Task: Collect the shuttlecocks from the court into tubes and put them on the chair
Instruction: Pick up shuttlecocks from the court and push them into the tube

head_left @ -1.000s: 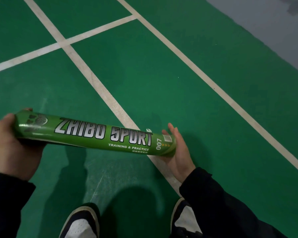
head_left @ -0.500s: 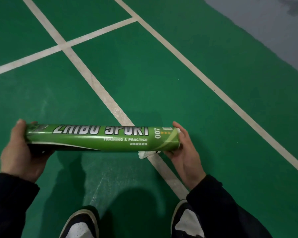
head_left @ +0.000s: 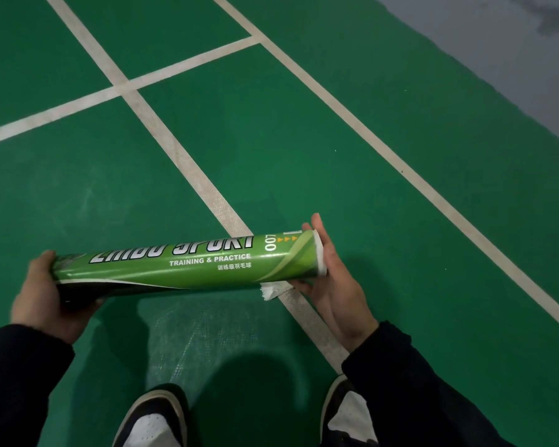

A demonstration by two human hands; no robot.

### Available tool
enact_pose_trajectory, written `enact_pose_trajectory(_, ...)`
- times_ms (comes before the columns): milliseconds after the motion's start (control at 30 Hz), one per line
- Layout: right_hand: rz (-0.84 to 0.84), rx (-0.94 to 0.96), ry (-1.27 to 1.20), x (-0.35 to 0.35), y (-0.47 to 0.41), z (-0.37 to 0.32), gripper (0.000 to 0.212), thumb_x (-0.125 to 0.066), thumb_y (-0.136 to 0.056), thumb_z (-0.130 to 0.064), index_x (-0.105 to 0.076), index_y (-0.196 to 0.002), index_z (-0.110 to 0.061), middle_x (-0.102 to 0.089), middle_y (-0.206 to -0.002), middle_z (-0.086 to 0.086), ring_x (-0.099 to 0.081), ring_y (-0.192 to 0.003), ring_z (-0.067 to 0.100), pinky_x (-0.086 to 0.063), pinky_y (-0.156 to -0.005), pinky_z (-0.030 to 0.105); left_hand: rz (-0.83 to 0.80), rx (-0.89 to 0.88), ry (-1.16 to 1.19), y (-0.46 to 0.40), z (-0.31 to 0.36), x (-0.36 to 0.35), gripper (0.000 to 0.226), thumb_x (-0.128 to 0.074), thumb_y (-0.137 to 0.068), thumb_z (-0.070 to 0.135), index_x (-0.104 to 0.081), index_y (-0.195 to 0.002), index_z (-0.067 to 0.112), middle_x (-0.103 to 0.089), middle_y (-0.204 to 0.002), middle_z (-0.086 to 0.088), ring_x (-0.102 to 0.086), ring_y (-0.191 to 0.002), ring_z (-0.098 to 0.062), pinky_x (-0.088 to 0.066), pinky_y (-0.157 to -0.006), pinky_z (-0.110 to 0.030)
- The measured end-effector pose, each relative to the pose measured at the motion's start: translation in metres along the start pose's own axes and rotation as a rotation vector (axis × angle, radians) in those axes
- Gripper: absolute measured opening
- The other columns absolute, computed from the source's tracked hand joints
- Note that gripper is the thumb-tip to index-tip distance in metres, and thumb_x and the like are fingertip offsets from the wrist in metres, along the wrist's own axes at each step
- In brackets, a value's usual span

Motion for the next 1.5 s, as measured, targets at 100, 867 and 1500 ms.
enact_pose_trajectory(100, 0.085, -0.013, -0.135, -0.002, 0.003, -0.007, 0.045, -0.048, -0.098, -0.036, -0.059, -0.139, -0.022, -0.062, -0.142, 0.0, -0.058, -0.132, 0.02, -0.043, -0.114, 0.046, -0.039, 0.022, -0.02, 0.003, -0.005, -0.005, 0.035, -0.055, -0.087, 0.064, -0.059, -0.087, 0.029, -0.065, -0.077, 0.007, -0.065, -0.077, -0.015, -0.05, -0.07, -0.037)
enact_pose_trajectory(867, 0.303, 0.384, 0.414, 0.004, 0.013, -0.029, 0.041, -0.046, -0.082, -0.004, -0.074, -0.111, -0.008, -0.077, -0.099, -0.012, -0.07, -0.098, 0.004, -0.051, -0.084, 0.014, -0.056, 0.028, 0.069, 0.017, -0.02, -0.008, 0.029, -0.048, -0.097, 0.057, -0.053, -0.086, 0.03, -0.065, -0.07, 0.01, -0.066, -0.073, -0.01, -0.056, -0.054, -0.023)
enact_pose_trajectory(1500, 0.366, 0.226, 0.109, 0.004, 0.012, -0.024, 0.02, -0.066, -0.091, -0.003, -0.075, -0.106, -0.013, -0.078, -0.106, -0.001, -0.073, -0.1, 0.013, -0.056, -0.083, 0.022, -0.067, -0.092, 0.164, 0.016, -0.013, -0.013, 0.026, -0.048, -0.099, 0.047, -0.057, -0.086, 0.027, -0.066, -0.071, 0.008, -0.069, -0.069, -0.01, -0.062, -0.059, -0.029)
Point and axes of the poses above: each hand's wrist, its own y-axis away from the middle knuckle, its own x-axis out of the back of the hand, z = x × y, the point moved 4 cm from there along -y, towards the middle knuckle
